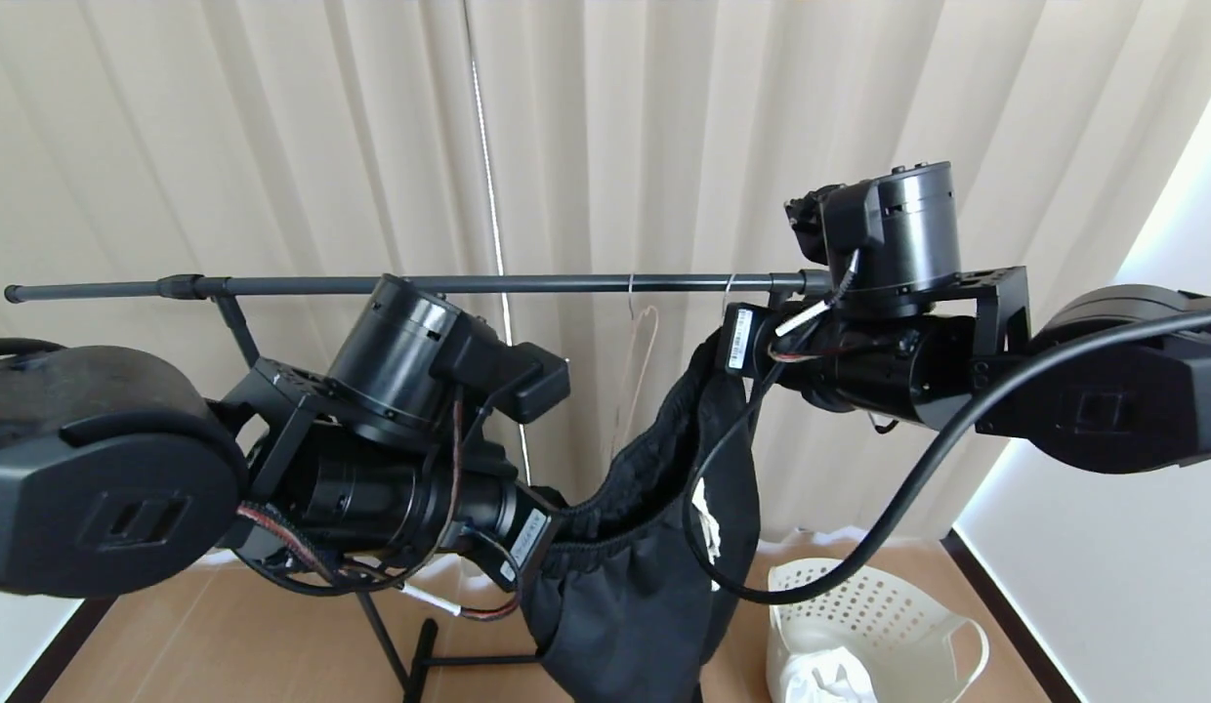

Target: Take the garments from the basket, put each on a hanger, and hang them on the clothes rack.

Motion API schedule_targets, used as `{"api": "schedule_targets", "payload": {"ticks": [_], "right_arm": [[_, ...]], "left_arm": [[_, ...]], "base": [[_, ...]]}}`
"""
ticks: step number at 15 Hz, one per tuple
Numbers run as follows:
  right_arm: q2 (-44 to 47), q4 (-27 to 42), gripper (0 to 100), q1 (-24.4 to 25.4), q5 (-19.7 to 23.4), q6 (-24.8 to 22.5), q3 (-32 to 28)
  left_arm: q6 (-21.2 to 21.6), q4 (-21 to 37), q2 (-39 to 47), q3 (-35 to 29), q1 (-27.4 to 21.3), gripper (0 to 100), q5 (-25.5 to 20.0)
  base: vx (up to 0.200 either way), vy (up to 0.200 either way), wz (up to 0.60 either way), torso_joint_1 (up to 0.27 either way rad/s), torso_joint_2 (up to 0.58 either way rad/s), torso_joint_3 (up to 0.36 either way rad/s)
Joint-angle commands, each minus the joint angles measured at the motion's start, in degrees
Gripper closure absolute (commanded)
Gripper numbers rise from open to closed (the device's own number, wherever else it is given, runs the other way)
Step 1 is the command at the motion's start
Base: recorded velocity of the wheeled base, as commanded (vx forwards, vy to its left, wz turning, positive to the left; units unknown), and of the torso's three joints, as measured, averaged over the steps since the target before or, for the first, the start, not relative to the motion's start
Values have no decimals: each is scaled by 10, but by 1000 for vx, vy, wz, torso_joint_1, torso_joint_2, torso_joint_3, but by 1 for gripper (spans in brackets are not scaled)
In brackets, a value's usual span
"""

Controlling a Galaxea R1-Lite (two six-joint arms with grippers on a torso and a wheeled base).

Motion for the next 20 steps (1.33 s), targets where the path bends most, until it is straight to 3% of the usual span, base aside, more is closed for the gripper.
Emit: {"api": "schedule_targets", "payload": {"ticks": [1, 4, 6, 11, 14, 18, 20], "right_arm": [[22, -2, 100, 2, 0, 13, -18], [43, -1, 100, 3, 0, 41, -43], [44, 0, 100, 3, 0, 49, -47], [40, 4, 100, 2, -1, 49, -47], [35, 8, 100, -18, -14, 39, -44], [18, 16, 100, -43, -64, -18, -32], [-4, 29, 100, -45, -65, -32, -15]], "left_arm": [[-9, -25, -6, 18, -40, 100, -18], [-114, -101, 14, 12, -101, 100, -35], [-135, -137, 27, 12, -117, 100, -31], [-135, -138, 27, 16, -113, 100, -17], [-131, -138, 13, 10, -63, 100, 24], [-116, -143, 11, -31, 33, 100, 48], [-115, -146, 27, -51, 54, 100, 61]], "base": [[0, 0, 0, 0, 0, 0], [0, 0, 0, 0, 0, 0], [0, 0, 0, 0, 0, 0], [0, 0, 0, 0, 0, 0], [0, 0, 0, 0, 0, 0], [0, 0, 0, 0, 0, 0], [0, 0, 0, 0, 0, 0]]}}
